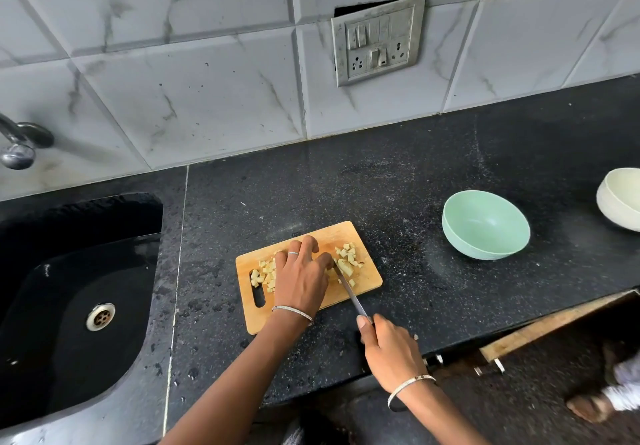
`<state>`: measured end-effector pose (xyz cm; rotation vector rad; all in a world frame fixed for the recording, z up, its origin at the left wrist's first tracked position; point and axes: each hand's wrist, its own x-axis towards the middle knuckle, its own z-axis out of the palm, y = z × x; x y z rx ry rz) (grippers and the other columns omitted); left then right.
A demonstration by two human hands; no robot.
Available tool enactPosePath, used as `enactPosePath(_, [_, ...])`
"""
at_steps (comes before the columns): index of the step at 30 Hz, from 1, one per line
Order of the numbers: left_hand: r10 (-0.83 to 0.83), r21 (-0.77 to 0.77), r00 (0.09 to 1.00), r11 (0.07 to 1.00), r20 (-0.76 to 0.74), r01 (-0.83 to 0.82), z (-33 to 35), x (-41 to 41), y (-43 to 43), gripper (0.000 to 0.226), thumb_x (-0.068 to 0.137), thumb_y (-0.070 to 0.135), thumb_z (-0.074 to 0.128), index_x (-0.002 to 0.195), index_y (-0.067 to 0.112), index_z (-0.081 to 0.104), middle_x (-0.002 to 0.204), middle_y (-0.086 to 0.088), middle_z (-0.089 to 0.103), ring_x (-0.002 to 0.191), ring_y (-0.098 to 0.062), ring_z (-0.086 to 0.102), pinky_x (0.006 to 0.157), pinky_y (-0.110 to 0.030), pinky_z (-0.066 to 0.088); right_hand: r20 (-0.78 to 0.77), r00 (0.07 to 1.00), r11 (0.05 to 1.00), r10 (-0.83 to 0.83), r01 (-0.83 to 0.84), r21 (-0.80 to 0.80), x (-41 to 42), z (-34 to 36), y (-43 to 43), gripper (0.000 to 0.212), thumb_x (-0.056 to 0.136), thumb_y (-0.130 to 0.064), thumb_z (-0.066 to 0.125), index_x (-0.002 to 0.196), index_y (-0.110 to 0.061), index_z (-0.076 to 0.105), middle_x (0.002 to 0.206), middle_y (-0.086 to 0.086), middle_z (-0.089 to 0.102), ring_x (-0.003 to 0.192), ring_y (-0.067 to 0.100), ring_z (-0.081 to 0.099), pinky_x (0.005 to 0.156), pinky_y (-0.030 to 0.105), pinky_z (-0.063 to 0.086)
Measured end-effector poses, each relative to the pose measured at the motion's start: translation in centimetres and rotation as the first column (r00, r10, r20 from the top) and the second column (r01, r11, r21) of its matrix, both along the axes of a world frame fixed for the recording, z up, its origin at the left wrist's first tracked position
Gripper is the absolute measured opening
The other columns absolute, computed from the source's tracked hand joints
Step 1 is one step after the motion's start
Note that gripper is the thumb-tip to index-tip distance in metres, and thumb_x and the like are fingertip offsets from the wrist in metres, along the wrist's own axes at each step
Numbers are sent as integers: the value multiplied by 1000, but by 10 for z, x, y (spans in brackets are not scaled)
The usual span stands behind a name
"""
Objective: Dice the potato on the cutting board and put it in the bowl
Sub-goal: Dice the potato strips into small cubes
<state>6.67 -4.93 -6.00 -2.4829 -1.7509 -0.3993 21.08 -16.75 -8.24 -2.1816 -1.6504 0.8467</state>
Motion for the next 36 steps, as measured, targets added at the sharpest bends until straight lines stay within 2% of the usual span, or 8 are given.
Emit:
enactPosePath(3, [6, -13, 1000, 1000, 0, -6, 1, 2, 0, 11, 83, 28, 68, 92, 34, 71, 109, 1, 49, 99, -23, 46, 76, -39, 36, -12, 1000, 1000, -8, 8, 15, 3, -1, -3, 43, 102, -49, 24, 91, -20, 54, 93, 1, 68, 92, 27, 63, 73, 39, 40])
enactPosePath(8, [-29, 14, 998, 999, -63, 30, 0, 6, 5, 7, 84, 30, 68, 80, 29, 73, 112, -1, 50, 99, -24, 46, 75, -39, 35, -52, 998, 999, -33, 34, 25, 5, 0, -5, 43, 101, -51, 25, 92, -22, 54, 94, -2, 69, 91, 25, 63, 77, 40, 45])
enactPosePath(11, [-16, -24, 1000, 1000, -3, 15, -3, 7, 4, 11, 85, 33, 64, 81, 28, 73, 113, 2, 48, 101, -23, 45, 79, -39, 35, -68, 997, 998, -38, 41, 48, 6, 3, -8, 42, 101, -50, 25, 90, -22, 54, 92, -3, 69, 90, 24, 64, 78, 40, 46])
enactPosePath(14, [22, -50, 996, 999, 88, -17, -7, 5, -6, 9, 81, 36, 70, 79, 28, 72, 109, 3, 48, 100, -22, 46, 81, -40, 35, -81, 996, 996, -45, 51, 72, 5, 5, -11, 42, 101, -50, 26, 88, -21, 53, 91, -3, 69, 88, 24, 64, 77, 41, 47])
enactPosePath(19, [122, -124, 973, 987, 196, -99, -17, 0, -22, 6, 79, 34, 74, 82, 30, 73, 109, 5, 48, 104, -23, 45, 75, -39, 37, -56, 998, 997, -36, 39, 63, 2, 5, -20, 43, 101, -52, 25, 86, -22, 51, 90, -2, 70, 87, 24, 64, 75, 41, 47])
enactPosePath(26, [150, -120, 965, 985, 217, -126, -19, -1, -26, 3, 81, 30, 71, 83, 30, 73, 111, 4, 46, 102, -22, 43, 71, -36, 33, -11, 1000, 1000, 9, -8, 29, -6, 10, -28, 36, 102, -50, 23, 83, -25, 39, 87, 2, 65, 86, 28, 63, 64, 37, 33])
enactPosePath(30, [149, -141, 958, 983, 245, -117, -18, -1, -25, 4, 80, 29, 73, 84, 30, 75, 114, 4, 45, 104, -23, 43, 73, -36, 34, 16, 1000, 1000, 3, -3, 12, -8, 14, -29, 34, 102, -50, 22, 86, -26, 40, 84, 0, 64, 84, 27, 65, 63, 36, 36])
enactPosePath(36, [135, -162, 957, 982, 256, -96, -16, 0, -21, 5, 80, 29, 73, 84, 30, 76, 117, 4, 44, 110, -24, 41, 76, -38, 35, 73, 997, 1000, -18, 20, -24, -18, 17, -24, 32, 103, -48, 24, 93, -23, 42, 94, 5, 67, 92, 32, 66, 62, 37, 39])
